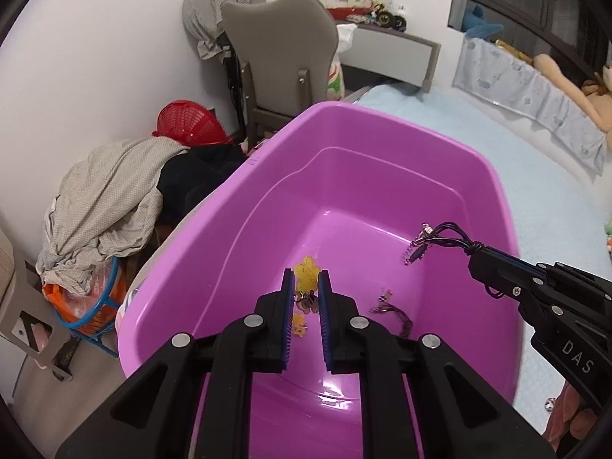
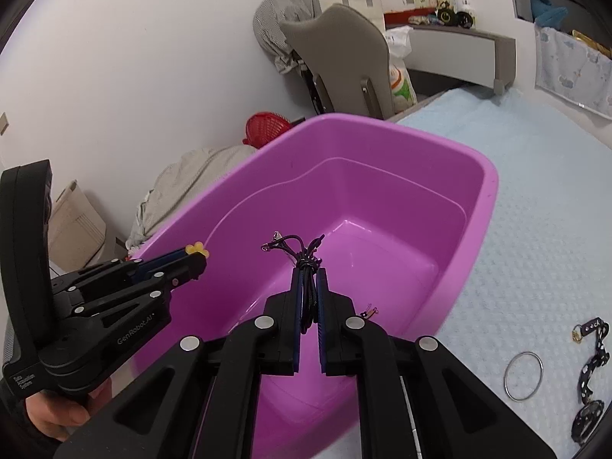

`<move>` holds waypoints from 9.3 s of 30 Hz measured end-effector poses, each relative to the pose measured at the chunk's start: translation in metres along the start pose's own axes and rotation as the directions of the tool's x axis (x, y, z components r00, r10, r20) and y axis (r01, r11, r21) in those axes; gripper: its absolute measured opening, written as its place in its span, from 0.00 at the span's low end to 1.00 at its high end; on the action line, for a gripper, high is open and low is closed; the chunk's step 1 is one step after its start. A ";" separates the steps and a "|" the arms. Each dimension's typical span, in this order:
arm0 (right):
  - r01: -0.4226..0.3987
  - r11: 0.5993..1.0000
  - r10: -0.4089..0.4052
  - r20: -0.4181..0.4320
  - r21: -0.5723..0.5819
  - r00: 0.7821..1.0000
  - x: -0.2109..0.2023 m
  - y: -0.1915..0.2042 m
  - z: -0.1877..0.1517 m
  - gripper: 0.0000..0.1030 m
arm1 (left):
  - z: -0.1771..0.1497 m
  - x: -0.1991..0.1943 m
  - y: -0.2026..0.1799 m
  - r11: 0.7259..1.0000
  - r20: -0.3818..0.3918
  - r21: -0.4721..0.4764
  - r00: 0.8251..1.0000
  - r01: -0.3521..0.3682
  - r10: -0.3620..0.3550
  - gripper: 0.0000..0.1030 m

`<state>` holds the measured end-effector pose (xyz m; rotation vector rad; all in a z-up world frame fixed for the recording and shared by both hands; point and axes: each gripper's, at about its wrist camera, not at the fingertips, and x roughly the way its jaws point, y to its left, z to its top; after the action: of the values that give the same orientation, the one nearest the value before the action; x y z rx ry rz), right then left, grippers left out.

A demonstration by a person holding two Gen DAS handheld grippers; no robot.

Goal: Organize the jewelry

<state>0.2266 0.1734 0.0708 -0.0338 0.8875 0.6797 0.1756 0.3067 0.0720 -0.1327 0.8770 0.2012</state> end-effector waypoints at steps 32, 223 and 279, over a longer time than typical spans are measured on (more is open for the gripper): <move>0.079 0.996 -0.081 -0.051 -0.038 0.995 0.037 0.005 0.001 0.45 | 0.002 0.026 0.020 0.994 -0.091 -0.059 0.992 -0.087 0.081 0.77; 0.457 0.808 -0.472 -0.055 0.373 0.880 -0.170 -0.234 -0.382 0.17 | -0.239 0.026 -0.254 0.920 -0.089 0.277 0.961 0.276 -0.262 0.20; 0.497 0.763 -0.490 -0.130 0.414 0.862 -0.187 -0.213 -0.393 0.58 | -0.222 -0.028 -0.233 0.914 -0.010 0.239 0.942 0.328 -0.336 0.20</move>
<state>-0.0126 -0.2117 -0.0997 0.1264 0.9767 -0.0292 0.0451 0.0326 -0.0391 -0.0526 0.8269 -0.2208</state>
